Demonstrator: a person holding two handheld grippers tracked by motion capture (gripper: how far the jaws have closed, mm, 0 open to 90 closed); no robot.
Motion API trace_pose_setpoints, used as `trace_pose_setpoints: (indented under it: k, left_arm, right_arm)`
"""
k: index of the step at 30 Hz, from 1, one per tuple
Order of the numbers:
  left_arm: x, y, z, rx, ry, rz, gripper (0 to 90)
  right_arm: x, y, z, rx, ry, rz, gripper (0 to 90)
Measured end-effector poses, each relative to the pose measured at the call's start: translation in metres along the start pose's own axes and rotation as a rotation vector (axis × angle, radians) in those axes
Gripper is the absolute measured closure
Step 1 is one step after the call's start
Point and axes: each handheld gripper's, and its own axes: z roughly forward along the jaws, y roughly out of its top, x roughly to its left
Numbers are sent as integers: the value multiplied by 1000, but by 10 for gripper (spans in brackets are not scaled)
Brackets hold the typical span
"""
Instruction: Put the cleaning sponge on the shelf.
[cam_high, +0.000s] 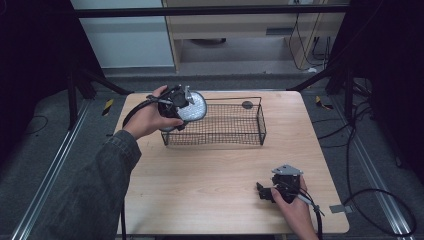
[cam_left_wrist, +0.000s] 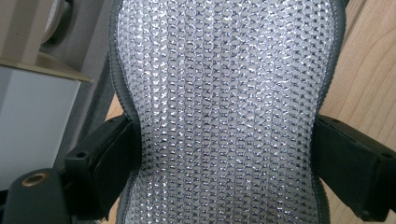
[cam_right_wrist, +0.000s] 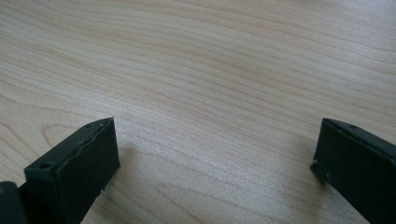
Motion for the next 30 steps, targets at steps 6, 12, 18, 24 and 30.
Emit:
trace_pose_setpoints:
  k: [6,12,18,24,30]
  left_arm:
    - [0,3,3,-15,7,39,97]
    - [1,6,8,-18,32,62,97]
    - [0,7,19,-2,47,95,97]
    - [1,8,26,-6,54,100,96]
    - [4,6,30,-8,59,94,96]
  right_arm:
    - [0,0,0,0,1,-1,4]
    - [0,0,0,2,0,-1,4]
    - [0,0,0,2,1,-2,4]
    - [0,0,0,2,3,0,4]
    - [0,0,0,2,2,-1,4]
